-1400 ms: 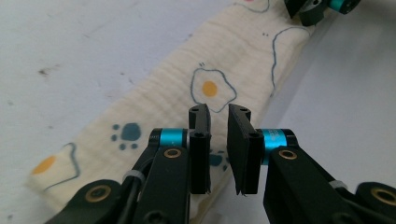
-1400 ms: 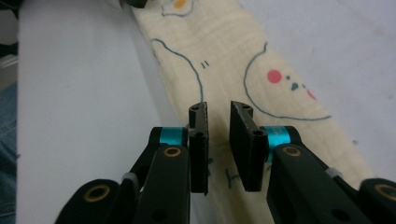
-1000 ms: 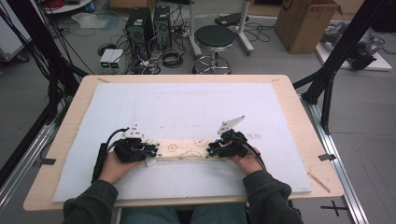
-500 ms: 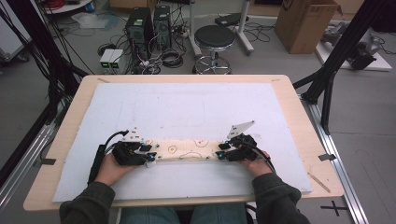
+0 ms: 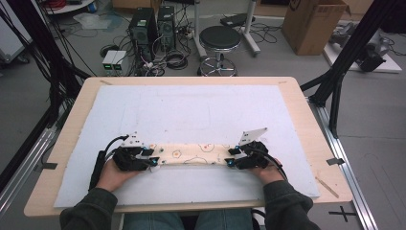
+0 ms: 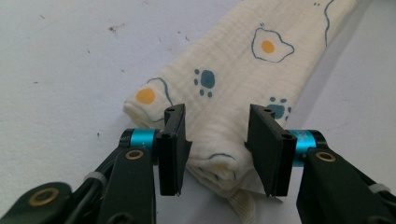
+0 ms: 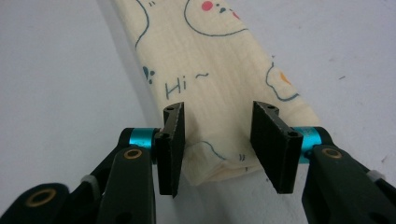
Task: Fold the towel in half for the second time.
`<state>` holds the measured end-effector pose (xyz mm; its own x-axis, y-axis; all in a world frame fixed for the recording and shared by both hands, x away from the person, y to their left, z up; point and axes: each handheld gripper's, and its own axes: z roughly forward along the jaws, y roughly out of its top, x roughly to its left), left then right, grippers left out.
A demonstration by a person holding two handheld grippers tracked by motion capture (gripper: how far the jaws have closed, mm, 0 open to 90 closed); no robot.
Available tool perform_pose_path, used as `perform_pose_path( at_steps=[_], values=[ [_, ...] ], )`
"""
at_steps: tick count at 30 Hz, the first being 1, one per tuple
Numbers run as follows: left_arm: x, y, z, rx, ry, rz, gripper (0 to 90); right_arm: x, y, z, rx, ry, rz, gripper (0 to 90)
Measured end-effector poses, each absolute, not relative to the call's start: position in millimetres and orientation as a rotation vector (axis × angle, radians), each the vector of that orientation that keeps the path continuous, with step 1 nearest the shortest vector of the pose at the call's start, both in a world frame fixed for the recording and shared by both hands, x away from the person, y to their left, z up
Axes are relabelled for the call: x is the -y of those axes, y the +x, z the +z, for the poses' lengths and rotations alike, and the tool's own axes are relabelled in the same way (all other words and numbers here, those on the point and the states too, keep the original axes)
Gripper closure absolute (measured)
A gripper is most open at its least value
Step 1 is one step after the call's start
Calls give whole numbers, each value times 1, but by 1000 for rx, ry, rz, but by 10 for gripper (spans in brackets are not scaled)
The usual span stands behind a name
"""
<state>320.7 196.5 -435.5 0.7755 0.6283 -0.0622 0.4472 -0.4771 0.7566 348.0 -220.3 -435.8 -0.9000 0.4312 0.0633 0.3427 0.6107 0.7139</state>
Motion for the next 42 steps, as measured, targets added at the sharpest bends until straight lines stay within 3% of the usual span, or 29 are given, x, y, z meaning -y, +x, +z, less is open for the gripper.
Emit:
perform_pose_path(
  at_steps=[10,17,27,32,35,37,42],
  values=[
    [-198,321,-434,-791,2148,273,568,219,347,-434,-2711,640,1174,519],
    [-207,323,-420,-808,2010,263,463,227,356,-419,-2612,734,1349,466],
    [-213,348,-427,-1007,1926,297,466,236,386,-436,-2611,985,1351,489],
    [-209,356,-438,-1068,1985,236,464,236,392,-442,-2663,1040,1322,537],
    [-209,357,-441,-1072,2016,228,504,235,392,-443,-2681,1036,1312,596],
    [-209,357,-441,-1047,2016,203,600,234,392,-444,-2700,1029,1315,634],
    [-206,355,-440,-1017,2049,210,736,231,389,-443,-2726,983,1295,766]
  ],
)
